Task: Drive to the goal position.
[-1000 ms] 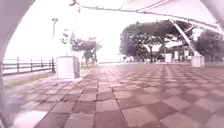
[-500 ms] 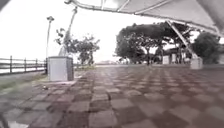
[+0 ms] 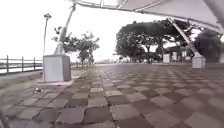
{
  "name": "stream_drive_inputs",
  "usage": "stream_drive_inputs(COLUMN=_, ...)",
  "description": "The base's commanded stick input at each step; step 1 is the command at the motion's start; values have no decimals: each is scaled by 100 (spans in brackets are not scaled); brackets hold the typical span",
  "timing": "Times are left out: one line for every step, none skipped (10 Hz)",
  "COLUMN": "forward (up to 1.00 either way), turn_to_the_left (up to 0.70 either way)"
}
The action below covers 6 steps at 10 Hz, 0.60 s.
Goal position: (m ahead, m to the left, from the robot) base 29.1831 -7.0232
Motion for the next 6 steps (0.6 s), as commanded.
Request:
stream_drive_inputs(forward=70, turn_to_the_left=0)
stream_drive_inputs(forward=70, turn_to_the_left=0)
stream_drive_inputs(forward=70, turn_to_the_left=0)
stream_drive_inputs(forward=70, turn_to_the_left=0)
stream_drive_inputs(forward=70, turn_to_the_left=0)
stream_drive_inputs(forward=70, turn_to_the_left=0)
